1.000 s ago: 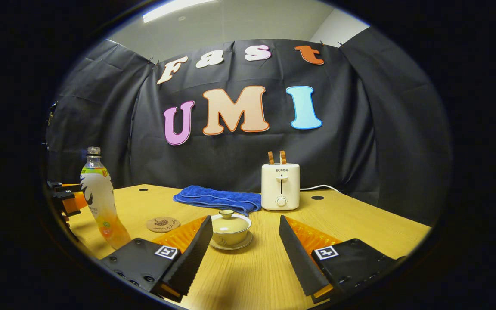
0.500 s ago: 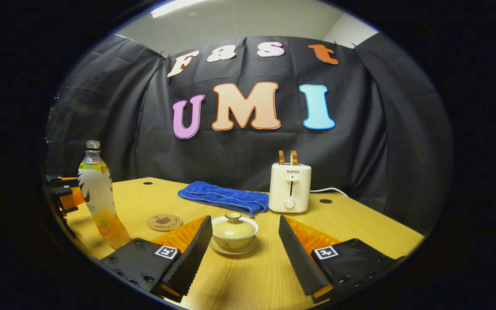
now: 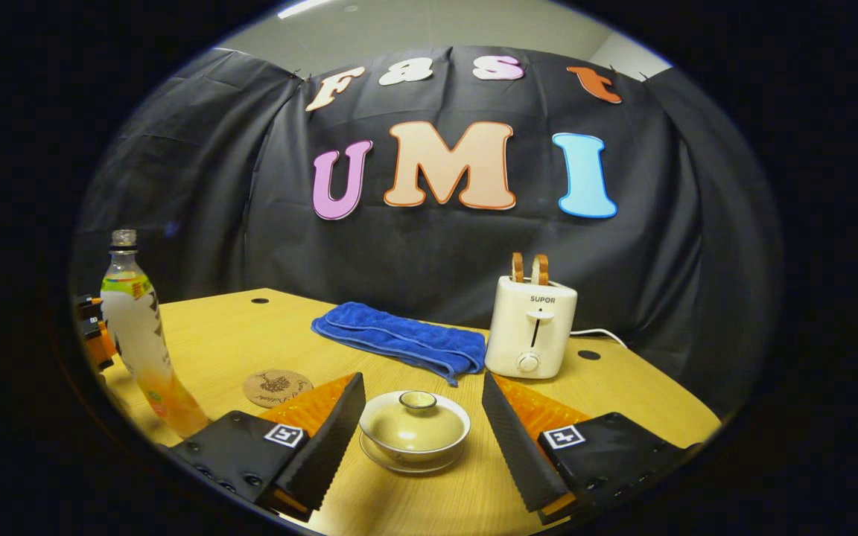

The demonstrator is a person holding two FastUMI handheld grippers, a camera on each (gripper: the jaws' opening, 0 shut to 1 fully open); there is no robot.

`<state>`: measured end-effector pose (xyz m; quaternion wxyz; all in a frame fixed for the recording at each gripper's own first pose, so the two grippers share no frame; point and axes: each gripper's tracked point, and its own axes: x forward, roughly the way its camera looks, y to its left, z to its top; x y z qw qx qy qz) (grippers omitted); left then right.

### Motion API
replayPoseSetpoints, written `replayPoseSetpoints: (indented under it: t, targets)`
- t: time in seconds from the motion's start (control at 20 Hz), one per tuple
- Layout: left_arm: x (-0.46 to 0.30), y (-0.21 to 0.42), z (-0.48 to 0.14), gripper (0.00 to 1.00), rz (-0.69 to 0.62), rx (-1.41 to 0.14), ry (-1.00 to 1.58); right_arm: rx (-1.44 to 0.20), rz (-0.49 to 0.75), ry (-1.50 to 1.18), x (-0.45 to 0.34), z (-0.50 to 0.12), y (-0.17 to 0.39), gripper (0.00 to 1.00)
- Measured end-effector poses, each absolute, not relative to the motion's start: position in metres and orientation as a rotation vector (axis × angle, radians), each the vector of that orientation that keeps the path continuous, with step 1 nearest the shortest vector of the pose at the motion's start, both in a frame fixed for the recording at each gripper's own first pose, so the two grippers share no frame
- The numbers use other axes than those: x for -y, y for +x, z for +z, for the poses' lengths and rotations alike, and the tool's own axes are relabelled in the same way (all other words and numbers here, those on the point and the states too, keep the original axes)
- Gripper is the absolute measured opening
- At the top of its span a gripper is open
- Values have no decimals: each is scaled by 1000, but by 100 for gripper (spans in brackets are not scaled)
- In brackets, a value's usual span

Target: Open the teacup lid with one hand, grasp the water bottle and pour water into the teacup with the other hand; after pouring, place the water bottle on the coaster and then close the teacup lid.

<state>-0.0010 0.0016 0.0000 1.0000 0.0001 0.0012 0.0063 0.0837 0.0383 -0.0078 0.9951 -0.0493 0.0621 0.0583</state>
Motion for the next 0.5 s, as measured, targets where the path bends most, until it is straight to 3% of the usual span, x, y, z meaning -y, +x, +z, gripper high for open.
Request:
replayPoseSetpoints:
  t: [0.1, 0.3, 0.4, 0.5]
  targets:
    - [-2, -1, 0, 94, 12, -2, 1, -146, 114, -75, -39, -13, 89, 100]
    - [-2, -1, 0, 94, 12, -3, 0, -189, 102, -51, -36, -27, 107, 96]
    - [-2, -1, 0, 94, 12, -3, 0, -201, 99, -53, -34, -27, 103, 79]
    - [-2, -1, 0, 94, 12, -3, 0, -203, 104, -69, -36, -26, 104, 77]
